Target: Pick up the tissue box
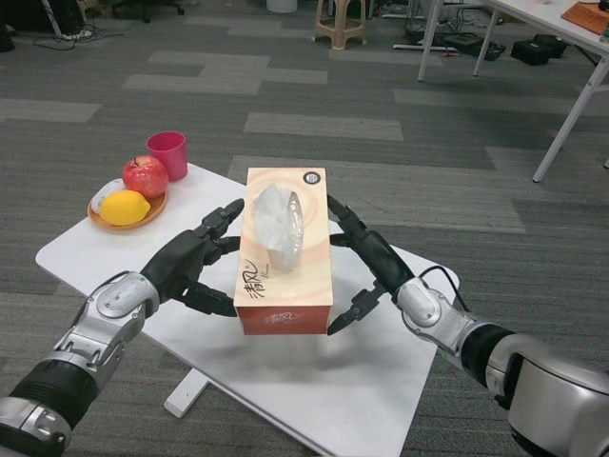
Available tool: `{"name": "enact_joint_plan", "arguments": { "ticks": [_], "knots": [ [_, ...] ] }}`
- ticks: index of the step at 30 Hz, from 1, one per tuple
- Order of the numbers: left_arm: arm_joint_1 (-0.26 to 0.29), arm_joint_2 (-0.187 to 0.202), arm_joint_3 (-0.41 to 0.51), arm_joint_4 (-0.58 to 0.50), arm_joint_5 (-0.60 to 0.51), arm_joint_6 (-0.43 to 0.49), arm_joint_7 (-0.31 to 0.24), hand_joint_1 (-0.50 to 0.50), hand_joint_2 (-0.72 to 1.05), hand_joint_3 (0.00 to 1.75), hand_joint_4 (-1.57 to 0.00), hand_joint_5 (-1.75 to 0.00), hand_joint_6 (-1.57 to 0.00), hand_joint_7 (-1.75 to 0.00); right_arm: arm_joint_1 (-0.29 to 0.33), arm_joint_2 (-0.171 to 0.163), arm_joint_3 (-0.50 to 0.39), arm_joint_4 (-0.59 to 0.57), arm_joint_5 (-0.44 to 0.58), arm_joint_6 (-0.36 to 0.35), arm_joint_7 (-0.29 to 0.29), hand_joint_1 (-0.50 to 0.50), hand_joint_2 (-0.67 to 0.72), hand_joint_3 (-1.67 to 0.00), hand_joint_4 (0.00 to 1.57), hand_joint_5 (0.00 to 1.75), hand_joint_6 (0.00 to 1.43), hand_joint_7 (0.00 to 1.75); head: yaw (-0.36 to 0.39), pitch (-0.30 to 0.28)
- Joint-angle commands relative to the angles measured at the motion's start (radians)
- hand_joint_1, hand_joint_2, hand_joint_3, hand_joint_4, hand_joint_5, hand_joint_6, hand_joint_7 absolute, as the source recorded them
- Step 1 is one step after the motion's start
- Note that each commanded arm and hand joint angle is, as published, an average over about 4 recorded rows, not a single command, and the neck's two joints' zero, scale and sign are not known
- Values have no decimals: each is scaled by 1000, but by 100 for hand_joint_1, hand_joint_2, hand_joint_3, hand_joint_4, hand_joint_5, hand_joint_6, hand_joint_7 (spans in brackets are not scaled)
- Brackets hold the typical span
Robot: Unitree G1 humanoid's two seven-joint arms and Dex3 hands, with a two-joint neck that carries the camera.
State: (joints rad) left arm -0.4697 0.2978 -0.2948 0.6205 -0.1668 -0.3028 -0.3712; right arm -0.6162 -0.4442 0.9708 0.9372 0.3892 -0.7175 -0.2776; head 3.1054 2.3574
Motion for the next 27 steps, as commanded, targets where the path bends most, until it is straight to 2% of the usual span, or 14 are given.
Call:
{"name": "enact_joint_plan", "arguments": {
  "ticks": [1,5,8,12,15,17,21,27],
  "knots": [
    [-7,-29,-8,-41,-5,-2,-12,50,60,0,0,-72,0,0,-4,35,-4,-54,-3,-20,12,-29,-54,-48,9,58,0,14,0,1],
    [-7,-28,-7,-46,-4,-2,-11,50,60,0,0,-67,0,0,-4,32,-7,-64,-3,-20,12,-29,-54,-48,9,58,0,14,-1,2],
    [-7,-28,-6,-50,-3,-2,-11,50,60,0,0,-69,0,0,-4,32,-8,-68,-3,-20,12,-29,-54,-48,9,58,0,14,-1,2],
    [-6,-28,-6,-55,-3,-1,-11,50,60,0,0,-62,0,0,-4,32,-9,-69,-3,-20,12,-29,-54,-56,9,58,0,14,-1,2],
    [-6,-28,-6,-57,-3,-2,-11,50,65,0,0,-69,0,0,-4,32,-10,-70,-3,-20,12,-29,-54,-56,9,58,0,14,-1,2],
    [-5,-28,-6,-58,-3,-2,-11,50,69,0,0,-67,0,0,-3,32,-10,-70,-3,-20,12,-29,-54,-56,9,58,0,14,-1,2],
    [-4,-28,-6,-63,-4,-2,-11,50,60,0,0,-72,0,0,-4,31,-9,-70,-3,-20,12,-29,-54,-56,9,58,0,14,-1,2],
    [-3,-28,-6,-66,-3,-2,-11,50,60,0,0,-72,0,0,-4,30,-9,-70,-2,-20,12,-29,-54,-56,9,58,0,14,-2,-1]
  ]
}}
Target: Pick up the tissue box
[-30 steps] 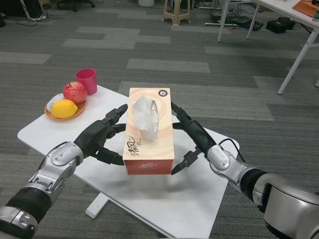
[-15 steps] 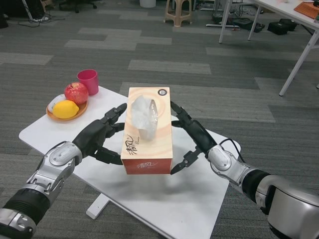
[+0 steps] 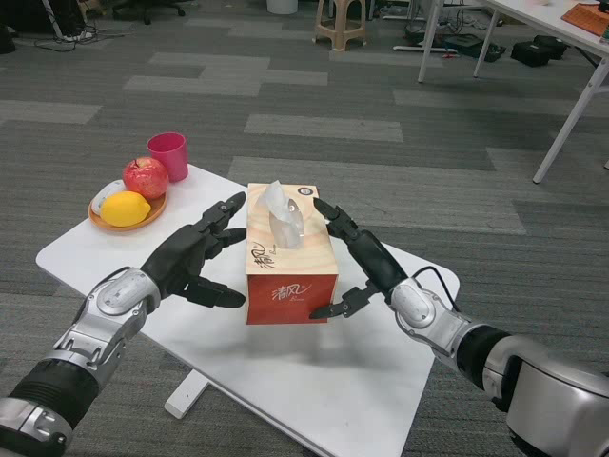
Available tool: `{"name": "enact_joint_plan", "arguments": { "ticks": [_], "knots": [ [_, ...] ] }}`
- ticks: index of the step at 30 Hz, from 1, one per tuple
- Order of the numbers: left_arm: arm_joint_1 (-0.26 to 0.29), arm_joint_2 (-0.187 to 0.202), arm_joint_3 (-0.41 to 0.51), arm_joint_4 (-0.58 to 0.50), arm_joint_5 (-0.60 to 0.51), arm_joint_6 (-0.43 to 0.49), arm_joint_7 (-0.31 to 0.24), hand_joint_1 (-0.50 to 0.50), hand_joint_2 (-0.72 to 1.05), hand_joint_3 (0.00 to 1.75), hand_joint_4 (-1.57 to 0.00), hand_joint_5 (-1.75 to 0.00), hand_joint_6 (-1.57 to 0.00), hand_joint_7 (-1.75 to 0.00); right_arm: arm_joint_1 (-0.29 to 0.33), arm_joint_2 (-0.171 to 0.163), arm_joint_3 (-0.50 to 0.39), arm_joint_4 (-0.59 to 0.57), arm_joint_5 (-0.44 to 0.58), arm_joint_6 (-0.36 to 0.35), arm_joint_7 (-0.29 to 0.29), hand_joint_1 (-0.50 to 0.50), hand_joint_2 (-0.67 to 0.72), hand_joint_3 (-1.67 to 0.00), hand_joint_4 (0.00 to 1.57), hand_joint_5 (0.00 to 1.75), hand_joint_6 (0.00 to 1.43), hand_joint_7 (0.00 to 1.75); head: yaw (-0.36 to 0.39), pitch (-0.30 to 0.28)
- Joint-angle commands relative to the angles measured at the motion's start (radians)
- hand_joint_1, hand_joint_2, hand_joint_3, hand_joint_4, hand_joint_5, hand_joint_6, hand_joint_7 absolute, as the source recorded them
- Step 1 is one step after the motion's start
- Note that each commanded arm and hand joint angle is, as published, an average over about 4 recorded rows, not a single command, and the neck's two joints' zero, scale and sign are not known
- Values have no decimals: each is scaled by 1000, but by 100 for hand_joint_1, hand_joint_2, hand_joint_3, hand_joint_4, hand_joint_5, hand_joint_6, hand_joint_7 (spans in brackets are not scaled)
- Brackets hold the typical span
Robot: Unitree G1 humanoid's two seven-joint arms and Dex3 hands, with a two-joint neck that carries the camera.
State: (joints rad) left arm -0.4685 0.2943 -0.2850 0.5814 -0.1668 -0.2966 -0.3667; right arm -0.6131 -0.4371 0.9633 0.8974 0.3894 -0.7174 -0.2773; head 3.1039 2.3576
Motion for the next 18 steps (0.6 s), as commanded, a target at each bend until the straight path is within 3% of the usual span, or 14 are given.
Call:
{"name": "enact_joint_plan", "arguments": {
  "ticks": [1,18],
  "knots": [
    [-4,-24,-16,-28,-3,-9,-15,50,60,0,0,-72,0,0,-7,23,-1,-31,-1,-20,12,-29,-54,-56,9,58,0,14,0,-2],
    [-4,-24,-16,-36,-3,-7,-15,50,60,0,0,-72,0,0,-5,23,1,-43,-4,-22,12,-29,-54,-56,9,58,0,14,2,1]
  ]
}}
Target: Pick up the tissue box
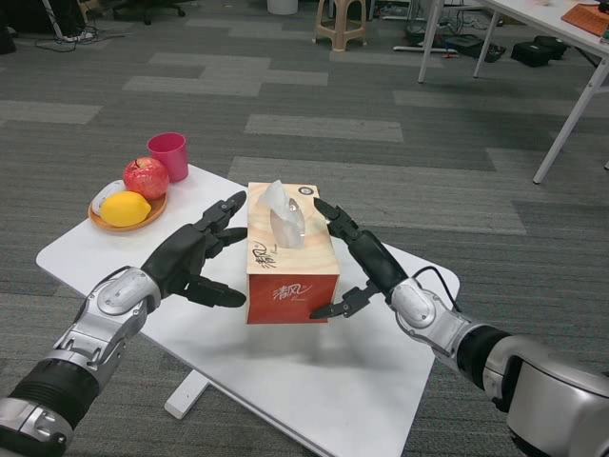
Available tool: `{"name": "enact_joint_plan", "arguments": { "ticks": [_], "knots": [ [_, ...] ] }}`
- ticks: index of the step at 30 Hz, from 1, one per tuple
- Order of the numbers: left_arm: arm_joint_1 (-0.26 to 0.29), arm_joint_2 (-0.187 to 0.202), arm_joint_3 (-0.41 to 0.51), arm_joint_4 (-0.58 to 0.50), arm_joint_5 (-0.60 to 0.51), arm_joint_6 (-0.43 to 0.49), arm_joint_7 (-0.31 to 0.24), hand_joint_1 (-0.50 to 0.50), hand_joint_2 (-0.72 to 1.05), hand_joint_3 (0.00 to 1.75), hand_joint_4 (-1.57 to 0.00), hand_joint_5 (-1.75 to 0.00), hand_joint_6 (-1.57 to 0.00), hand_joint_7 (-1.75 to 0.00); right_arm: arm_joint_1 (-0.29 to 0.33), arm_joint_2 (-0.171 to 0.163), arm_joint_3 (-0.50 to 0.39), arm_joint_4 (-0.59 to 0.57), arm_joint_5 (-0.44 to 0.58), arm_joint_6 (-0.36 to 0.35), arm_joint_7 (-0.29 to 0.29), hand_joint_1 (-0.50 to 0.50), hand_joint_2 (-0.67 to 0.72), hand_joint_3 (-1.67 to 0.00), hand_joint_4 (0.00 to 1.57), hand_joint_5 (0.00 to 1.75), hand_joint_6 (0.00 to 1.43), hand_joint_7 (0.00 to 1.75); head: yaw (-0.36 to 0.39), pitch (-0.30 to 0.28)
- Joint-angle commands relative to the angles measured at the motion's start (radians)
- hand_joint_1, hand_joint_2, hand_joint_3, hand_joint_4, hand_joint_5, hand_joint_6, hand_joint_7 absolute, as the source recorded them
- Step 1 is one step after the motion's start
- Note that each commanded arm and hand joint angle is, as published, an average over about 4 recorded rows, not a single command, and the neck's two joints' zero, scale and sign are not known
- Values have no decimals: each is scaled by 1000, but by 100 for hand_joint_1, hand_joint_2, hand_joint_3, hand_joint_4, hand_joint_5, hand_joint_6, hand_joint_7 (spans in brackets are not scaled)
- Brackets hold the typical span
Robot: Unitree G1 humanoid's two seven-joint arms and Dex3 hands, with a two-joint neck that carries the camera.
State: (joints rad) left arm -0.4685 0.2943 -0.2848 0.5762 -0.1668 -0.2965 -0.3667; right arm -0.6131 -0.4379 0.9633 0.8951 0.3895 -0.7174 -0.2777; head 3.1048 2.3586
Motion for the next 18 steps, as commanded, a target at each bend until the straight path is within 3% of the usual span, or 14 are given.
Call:
{"name": "enact_joint_plan", "arguments": {
  "ticks": [1,18],
  "knots": [
    [-4,-24,-16,-32,-3,-7,-15,50,60,0,0,-72,0,0,-5,23,2,-43,-4,-22,12,-29,-54,-56,9,58,0,14,1,-1],
    [8,-25,-7,-56,7,-21,-14,50,60,0,0,-67,0,0,10,19,-2,-94,-31,-29,12,-29,-54,-63,11,58,0,14,7,0]
  ]
}}
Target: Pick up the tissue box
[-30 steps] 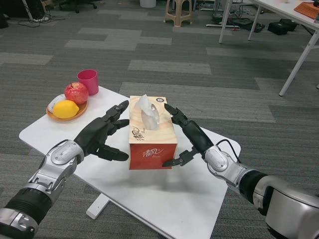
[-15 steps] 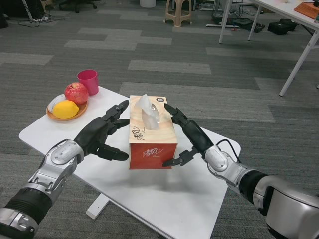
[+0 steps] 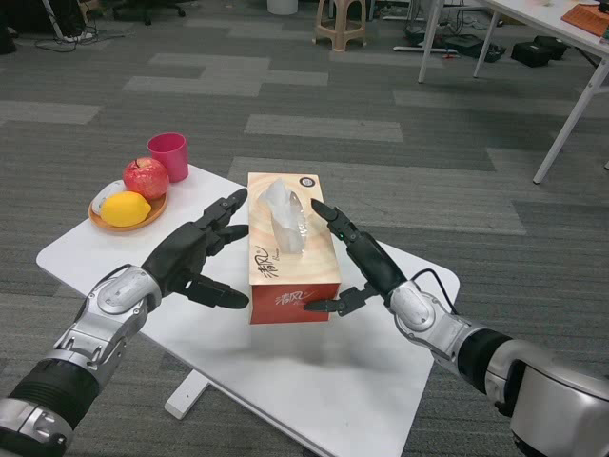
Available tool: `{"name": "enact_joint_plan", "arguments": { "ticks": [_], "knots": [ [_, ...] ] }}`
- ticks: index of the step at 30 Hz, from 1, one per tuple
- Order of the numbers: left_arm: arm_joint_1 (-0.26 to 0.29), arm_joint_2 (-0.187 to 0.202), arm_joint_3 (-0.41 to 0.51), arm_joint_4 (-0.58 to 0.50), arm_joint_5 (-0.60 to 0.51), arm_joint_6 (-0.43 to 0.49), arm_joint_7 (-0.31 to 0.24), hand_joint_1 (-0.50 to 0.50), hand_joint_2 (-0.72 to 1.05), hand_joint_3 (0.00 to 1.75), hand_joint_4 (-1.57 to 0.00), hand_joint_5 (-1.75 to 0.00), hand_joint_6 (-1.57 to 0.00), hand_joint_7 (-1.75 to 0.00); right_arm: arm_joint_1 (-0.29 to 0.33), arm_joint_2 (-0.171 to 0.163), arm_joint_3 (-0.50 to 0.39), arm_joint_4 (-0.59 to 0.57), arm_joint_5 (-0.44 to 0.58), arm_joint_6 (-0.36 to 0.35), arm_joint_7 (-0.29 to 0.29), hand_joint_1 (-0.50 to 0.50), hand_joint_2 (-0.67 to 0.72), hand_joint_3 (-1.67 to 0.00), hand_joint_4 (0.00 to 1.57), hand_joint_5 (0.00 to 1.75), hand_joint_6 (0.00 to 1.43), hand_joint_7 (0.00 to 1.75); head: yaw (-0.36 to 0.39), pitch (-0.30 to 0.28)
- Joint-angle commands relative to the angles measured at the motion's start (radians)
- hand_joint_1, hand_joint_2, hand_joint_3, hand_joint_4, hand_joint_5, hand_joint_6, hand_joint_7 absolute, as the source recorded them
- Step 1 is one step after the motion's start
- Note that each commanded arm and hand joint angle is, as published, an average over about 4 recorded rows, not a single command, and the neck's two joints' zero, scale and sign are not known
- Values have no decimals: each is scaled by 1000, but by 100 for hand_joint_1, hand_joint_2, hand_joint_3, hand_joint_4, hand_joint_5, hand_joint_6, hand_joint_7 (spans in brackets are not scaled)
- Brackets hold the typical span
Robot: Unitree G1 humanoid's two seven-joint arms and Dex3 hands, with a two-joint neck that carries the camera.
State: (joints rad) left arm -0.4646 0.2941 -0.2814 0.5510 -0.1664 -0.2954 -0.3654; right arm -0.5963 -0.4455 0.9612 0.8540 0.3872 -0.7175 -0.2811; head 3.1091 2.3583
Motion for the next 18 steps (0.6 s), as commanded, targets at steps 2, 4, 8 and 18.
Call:
{"name": "enact_joint_plan", "arguments": {
  "ticks": [2,4,8,18],
  "knots": [
    [7,-26,-6,-34,10,-32,-13,50,60,0,0,-67,0,0,-4,26,-4,-60,-34,-30,15,-29,-54,-63,11,58,0,14,3,0],
    [10,-26,-4,-38,12,-37,-12,50,60,0,0,-72,0,0,-2,25,-9,-66,-41,-31,15,-29,-54,-63,11,58,0,14,3,0],
    [16,-26,-2,-45,13,-40,-12,50,60,0,0,-69,0,0,3,23,-16,-82,-51,-31,14,-26,-54,-63,11,58,0,14,5,1],
    [18,-26,3,-51,15,-40,-12,50,60,0,0,-72,0,0,12,19,-18,-107,-51,-31,13,-28,-54,-63,9,58,0,14,4,0]
  ]
}}
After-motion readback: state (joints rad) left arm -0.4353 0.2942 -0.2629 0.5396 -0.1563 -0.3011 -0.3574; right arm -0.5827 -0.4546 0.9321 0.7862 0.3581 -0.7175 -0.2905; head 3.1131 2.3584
